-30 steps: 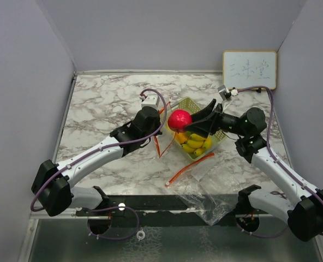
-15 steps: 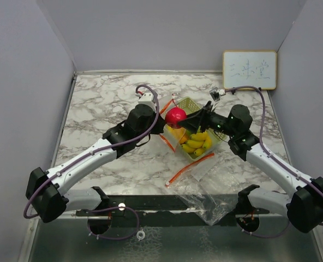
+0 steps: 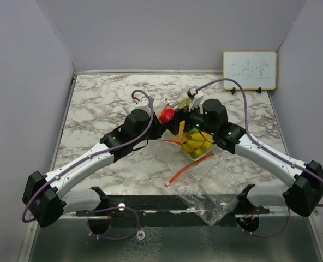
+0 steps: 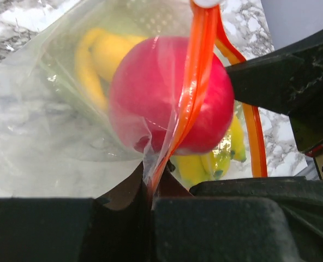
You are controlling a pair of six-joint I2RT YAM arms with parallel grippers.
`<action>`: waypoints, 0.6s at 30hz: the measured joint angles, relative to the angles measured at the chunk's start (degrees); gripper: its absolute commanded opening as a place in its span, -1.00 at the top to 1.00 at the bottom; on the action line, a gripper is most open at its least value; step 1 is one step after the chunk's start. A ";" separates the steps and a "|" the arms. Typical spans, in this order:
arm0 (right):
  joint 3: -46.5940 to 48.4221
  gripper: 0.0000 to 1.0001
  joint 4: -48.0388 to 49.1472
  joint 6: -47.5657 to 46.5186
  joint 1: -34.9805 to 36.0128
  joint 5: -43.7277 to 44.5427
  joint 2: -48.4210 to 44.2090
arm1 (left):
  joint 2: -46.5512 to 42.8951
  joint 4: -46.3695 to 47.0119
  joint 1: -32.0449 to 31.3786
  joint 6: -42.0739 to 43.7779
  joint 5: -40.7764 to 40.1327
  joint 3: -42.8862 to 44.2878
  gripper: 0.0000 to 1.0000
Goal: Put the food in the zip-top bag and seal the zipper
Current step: Place the fake fruit in the zipper food storage bag, then pick up the fake fruit from the bin.
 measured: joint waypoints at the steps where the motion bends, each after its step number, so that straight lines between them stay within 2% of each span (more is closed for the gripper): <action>1: 0.66 -0.99 -1.09 -0.55 0.48 0.96 0.22 | 0.13 0.02 -0.02 -0.15 0.22 -0.24 1.00; 6: 1.31 -0.99 -4.52 -2.19 1.07 5.51 -0.81 | -0.74 -0.94 -0.02 -0.07 -0.92 -0.70 1.00; 12: 2.03 -0.99 -7.50 -3.76 1.07 11.91 -5.70 | -5.55 -5.81 0.02 1.60 -7.82 -1.57 1.00; 18: 6.88 -0.99 -12.28 -2.75 1.03 23.37 -3.65 | -9.92 -10.67 0.15 2.71 -13.46 -2.89 1.00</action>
